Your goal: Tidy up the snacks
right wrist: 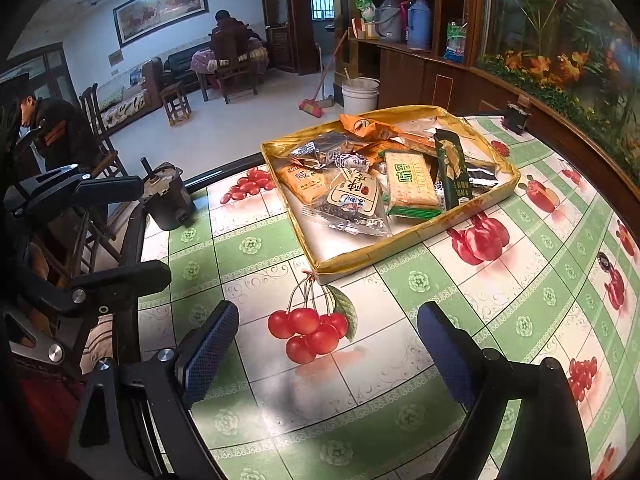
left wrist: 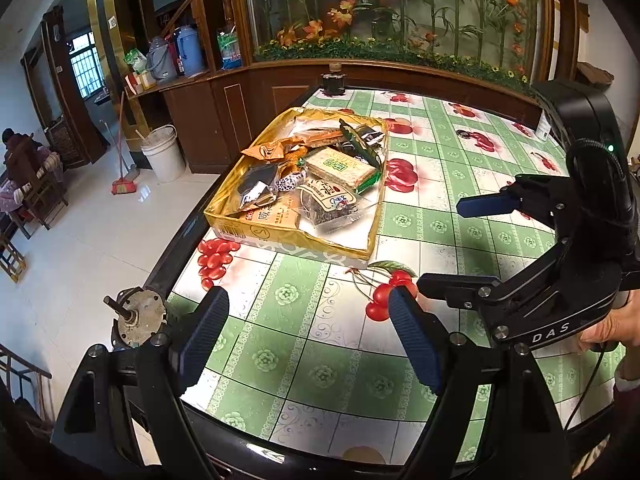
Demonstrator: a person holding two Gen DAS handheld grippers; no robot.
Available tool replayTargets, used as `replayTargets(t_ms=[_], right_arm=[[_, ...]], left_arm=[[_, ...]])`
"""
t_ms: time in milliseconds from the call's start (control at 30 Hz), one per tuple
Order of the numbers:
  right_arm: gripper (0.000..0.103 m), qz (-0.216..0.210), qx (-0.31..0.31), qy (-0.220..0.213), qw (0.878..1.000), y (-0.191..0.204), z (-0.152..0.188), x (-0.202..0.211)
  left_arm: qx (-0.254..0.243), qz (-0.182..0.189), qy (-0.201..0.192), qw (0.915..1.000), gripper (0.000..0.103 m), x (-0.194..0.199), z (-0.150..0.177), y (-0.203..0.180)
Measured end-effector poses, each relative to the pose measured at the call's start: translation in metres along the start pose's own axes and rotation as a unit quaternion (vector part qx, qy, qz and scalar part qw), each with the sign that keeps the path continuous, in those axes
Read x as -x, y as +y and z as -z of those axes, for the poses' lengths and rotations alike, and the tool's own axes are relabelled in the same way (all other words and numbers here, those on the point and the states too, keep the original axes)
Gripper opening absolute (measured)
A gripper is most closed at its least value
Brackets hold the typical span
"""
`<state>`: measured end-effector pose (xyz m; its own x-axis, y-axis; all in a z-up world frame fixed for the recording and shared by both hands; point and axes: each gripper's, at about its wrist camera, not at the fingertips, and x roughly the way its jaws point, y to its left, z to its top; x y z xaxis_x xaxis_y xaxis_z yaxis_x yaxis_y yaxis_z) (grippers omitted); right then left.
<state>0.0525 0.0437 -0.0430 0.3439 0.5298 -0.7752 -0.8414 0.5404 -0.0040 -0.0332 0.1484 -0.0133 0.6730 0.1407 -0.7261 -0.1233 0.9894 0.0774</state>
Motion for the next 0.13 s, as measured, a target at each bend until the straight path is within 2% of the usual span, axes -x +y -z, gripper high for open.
replayTargets(t_ms=[133], right_arm=[[0.092, 0.0, -0.004, -0.003, 1.0, -0.0014, 0.0006, 0.0025]], left_arm=[[-0.002, 0.015, 0.0, 0.9999, 0.082, 0.0002, -0.0013, -0.0002]])
